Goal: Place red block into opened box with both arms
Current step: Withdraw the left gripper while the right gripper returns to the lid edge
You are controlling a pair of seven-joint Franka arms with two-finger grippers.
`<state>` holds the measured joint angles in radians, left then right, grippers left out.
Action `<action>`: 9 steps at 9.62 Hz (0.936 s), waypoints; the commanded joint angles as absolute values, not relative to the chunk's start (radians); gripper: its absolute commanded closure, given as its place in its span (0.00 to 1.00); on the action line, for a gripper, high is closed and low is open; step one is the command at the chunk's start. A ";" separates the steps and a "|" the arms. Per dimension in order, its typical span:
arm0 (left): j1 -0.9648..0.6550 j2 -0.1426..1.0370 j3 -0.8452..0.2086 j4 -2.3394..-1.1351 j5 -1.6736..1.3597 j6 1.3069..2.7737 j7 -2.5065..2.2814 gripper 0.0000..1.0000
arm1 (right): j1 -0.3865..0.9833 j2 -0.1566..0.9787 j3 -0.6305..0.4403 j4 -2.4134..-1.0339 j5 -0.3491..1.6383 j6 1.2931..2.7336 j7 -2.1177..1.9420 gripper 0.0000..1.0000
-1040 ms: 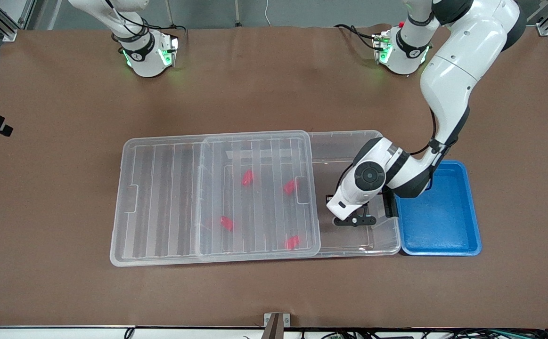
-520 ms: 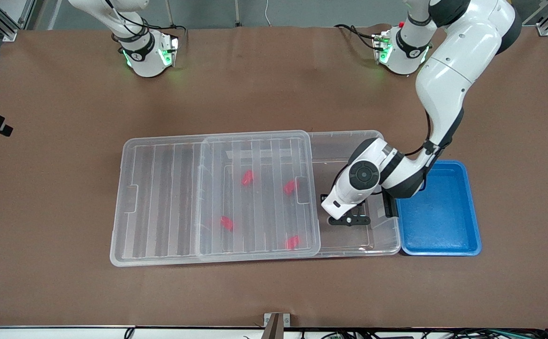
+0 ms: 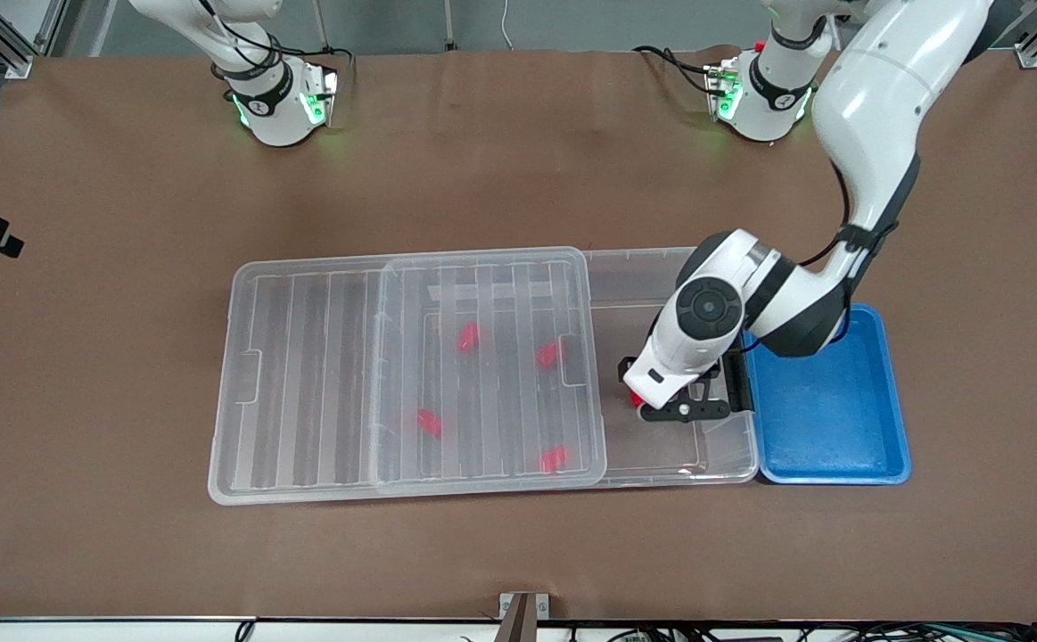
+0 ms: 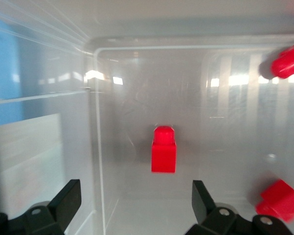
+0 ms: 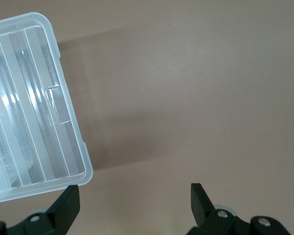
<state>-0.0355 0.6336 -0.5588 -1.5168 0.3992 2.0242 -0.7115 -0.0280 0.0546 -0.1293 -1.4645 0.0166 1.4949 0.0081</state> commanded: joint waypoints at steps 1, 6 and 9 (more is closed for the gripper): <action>-0.008 0.481 -0.522 -1.554 0.263 1.953 -0.597 0.00 | -0.021 0.029 -0.129 -1.489 0.003 1.502 -0.002 0.00; -0.020 0.162 -0.249 -1.586 0.054 1.847 -0.277 0.00 | 0.033 0.225 -0.123 -1.491 0.032 1.622 -0.167 0.33; -0.023 0.054 -0.137 -1.585 0.025 1.744 -0.109 0.00 | 0.075 0.402 -0.080 -1.497 0.058 1.773 -0.307 0.84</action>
